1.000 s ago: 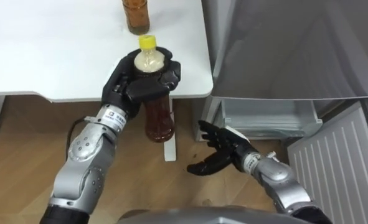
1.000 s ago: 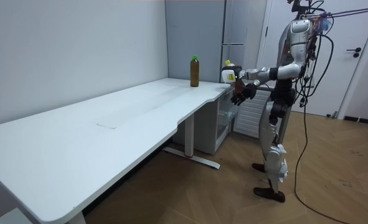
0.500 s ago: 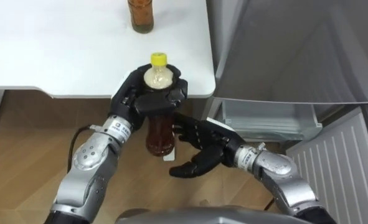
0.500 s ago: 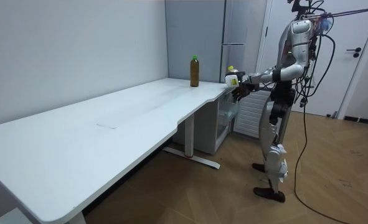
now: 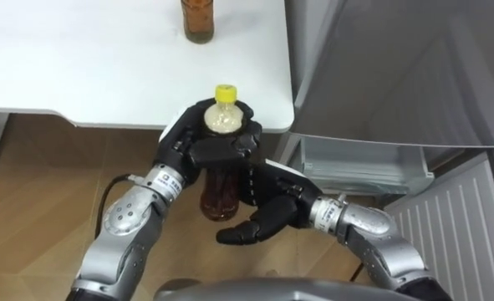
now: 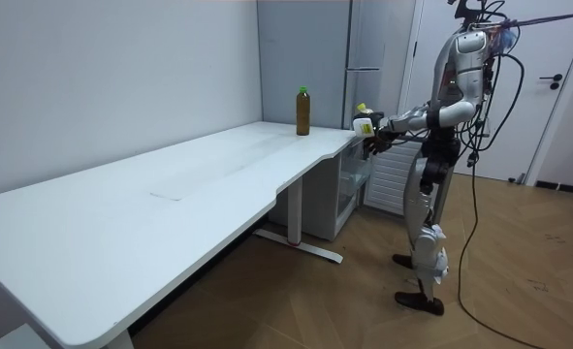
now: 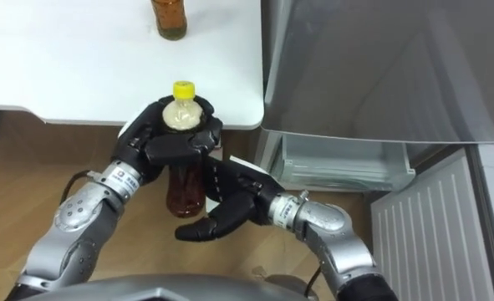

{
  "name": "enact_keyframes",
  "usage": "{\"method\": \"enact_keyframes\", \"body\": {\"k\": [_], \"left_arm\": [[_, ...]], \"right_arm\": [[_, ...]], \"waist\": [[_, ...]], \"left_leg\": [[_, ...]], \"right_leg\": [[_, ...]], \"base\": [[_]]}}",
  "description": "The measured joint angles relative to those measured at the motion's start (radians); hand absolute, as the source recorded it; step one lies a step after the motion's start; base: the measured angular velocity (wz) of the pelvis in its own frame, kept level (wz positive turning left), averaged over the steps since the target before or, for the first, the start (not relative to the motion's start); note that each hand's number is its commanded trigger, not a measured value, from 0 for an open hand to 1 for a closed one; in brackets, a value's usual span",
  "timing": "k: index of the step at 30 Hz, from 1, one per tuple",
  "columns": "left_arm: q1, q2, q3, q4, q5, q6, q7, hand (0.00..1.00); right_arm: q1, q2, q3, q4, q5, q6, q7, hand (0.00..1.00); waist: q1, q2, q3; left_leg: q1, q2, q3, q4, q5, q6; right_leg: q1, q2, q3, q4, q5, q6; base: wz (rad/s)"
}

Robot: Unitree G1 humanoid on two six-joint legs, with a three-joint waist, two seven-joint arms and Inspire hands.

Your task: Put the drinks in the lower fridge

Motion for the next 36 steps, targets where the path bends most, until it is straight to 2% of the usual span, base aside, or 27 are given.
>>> {"method": "enact_keyframes", "body": {"k": [6, 16, 17, 18, 19, 20, 24, 27, 29, 36], "left_arm": [[0.000, 0.000, -0.019, 0.013, 0.002, 0.000, 0.000, 1.00], [-0.011, 0.006, -0.020, 0.012, -0.017, -0.014, -0.012, 1.00], [-0.011, 0.007, -0.020, 0.012, -0.017, -0.014, -0.013, 1.00], [-0.011, 0.007, -0.020, 0.012, -0.017, -0.014, -0.015, 1.00], [-0.011, 0.010, -0.020, 0.012, -0.017, -0.014, -0.017, 1.00], [-0.011, 0.012, -0.020, 0.012, -0.017, -0.014, -0.018, 1.00], [-0.011, 0.016, -0.028, 0.012, -0.016, -0.017, -0.021, 1.00], [-0.011, 0.020, -0.059, 0.010, -0.017, -0.019, -0.027, 1.00], [-0.011, 0.019, -0.077, 0.010, -0.017, -0.022, -0.029, 1.00], [-0.012, 0.007, -0.089, 0.010, -0.029, -0.032, -0.015, 1.00]], "right_arm": [[-0.001, -0.002, 0.000, 0.000, 0.012, 0.013, 0.000, 0.00], [-0.001, -0.008, 0.021, 0.001, 0.155, 0.022, -0.011, 0.00], [-0.001, -0.008, 0.021, 0.001, 0.155, 0.022, -0.011, 0.13], [-0.001, -0.008, 0.021, 0.001, 0.156, 0.022, -0.011, 0.56], [-0.001, -0.008, 0.022, 0.001, 0.156, 0.022, -0.012, 0.93], [-0.001, -0.008, 0.023, 0.001, 0.156, 0.022, -0.012, 1.00], [-0.001, -0.009, 0.029, 0.007, 0.172, 0.023, -0.043, 1.00], [-0.001, -0.012, 0.029, 0.012, 0.174, 0.023, -0.085, 1.00], [-0.001, -0.013, 0.029, 0.014, 0.174, 0.023, -0.104, 1.00], [-0.001, -0.013, 0.057, 0.018, 0.209, 0.017, -0.158, 1.00]], "waist": [[-0.002, 0.002, 0.0030], [-0.003, 0.002, 0.0028], [-0.003, 0.001, 0.0028], [-0.003, 0.002, 0.0029], [-0.002, 0.002, 0.0029], [-0.002, 0.002, 0.0029], [-0.002, 0.004, 0.0038], [-0.001, 0.008, 0.0008], [0.000, 0.010, -0.0017], [-0.002, 0.010, -0.0011]], "left_leg": [[-0.004, 0.000, -0.001, -0.004, 0.000, 0.000], [-0.004, 0.000, -0.001, -0.001, 0.000, 0.000], [-0.003, 0.000, -0.001, 0.000, 0.000, 0.000], [-0.003, 0.000, -0.001, 0.001, 0.000, 0.000], [-0.002, 0.000, -0.001, 0.001, 0.000, 0.000], [-0.002, 0.000, -0.001, 0.001, 0.000, 0.000], [-0.006, 0.000, -0.001, 0.003, 0.000, 0.000], [-0.014, -0.001, -0.001, 0.005, 0.000, 0.000], [-0.021, -0.001, -0.001, 0.015, 0.000, 0.000], [-0.021, -0.004, 0.000, 0.016, 0.000, 0.000]], "right_leg": [[-0.005, 0.001, 0.000, -0.001, 0.000, 0.000], [-0.006, 0.001, 0.001, 0.003, -0.001, 0.001], [-0.006, 0.001, 0.001, 0.004, -0.001, 0.001], [-0.007, 0.001, 0.001, 0.008, -0.001, 0.001], [-0.007, 0.001, 0.001, 0.011, -0.001, 0.001], [-0.007, 0.001, 0.001, 0.012, -0.001, 0.001], [-0.009, -0.001, 0.000, 0.014, 0.000, 0.000], [-0.016, -0.002, -0.001, 0.015, 0.000, 0.000], [-0.023, -0.002, -0.001, 0.017, 0.001, -0.001], [-0.028, -0.005, 0.000, 0.025, 0.000, -0.001]], "base": [[0.00], [0.00], [0.00], [0.00], [0.00], [0.00], [0.00], [0.00], [0.00], [0.00]]}}
